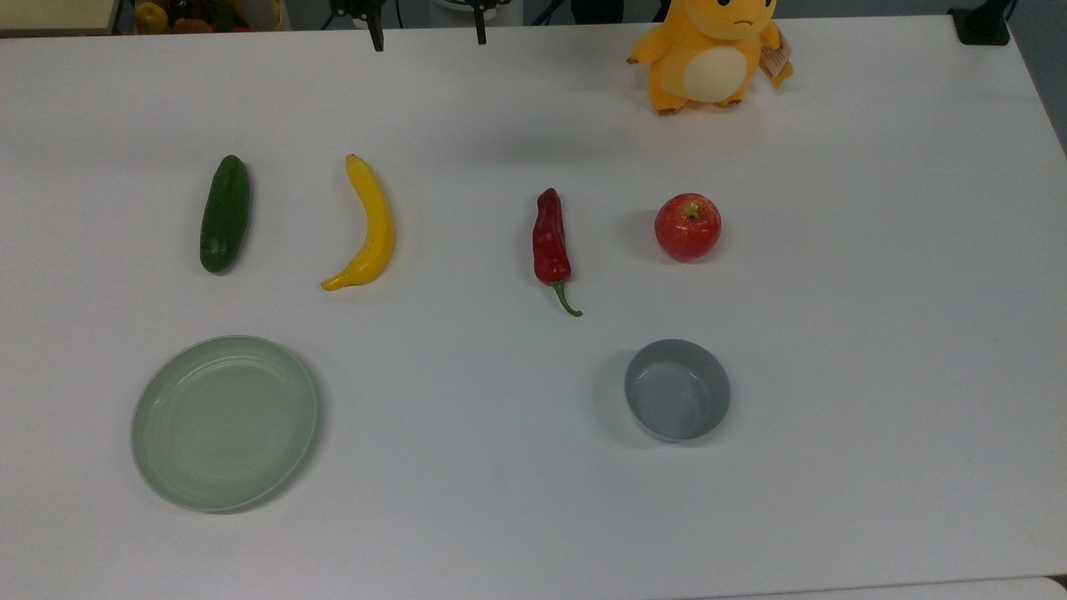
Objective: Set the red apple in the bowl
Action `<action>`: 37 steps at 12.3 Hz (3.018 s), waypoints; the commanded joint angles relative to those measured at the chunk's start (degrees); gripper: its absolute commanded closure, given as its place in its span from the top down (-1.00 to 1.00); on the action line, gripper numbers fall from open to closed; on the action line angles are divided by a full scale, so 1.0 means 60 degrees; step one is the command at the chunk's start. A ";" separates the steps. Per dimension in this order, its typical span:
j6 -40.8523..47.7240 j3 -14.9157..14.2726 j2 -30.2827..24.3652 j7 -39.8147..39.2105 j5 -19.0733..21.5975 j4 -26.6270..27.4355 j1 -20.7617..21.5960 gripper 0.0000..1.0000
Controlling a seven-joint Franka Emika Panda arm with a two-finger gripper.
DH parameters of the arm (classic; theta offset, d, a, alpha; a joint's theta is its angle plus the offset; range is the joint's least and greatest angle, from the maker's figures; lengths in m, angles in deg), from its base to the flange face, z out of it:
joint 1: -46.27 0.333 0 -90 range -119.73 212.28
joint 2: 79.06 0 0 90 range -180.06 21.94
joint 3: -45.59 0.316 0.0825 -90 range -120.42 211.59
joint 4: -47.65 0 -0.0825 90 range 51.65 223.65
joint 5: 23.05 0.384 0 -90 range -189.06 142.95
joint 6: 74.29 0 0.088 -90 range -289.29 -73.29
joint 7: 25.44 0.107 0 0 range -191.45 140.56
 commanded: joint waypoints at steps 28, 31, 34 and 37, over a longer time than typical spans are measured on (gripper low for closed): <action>-0.2984 0.0003 0.3198 0.3126 -0.0013 0.0163 0.4245 1.00; -0.3160 -0.0011 0.3564 0.3141 -0.0132 0.0311 0.4275 1.00; -0.3612 0.0003 0.3857 0.3461 -0.0541 0.0384 0.4275 1.00; -0.3790 0.0047 0.4224 0.3478 -0.0805 0.0399 0.4334 1.00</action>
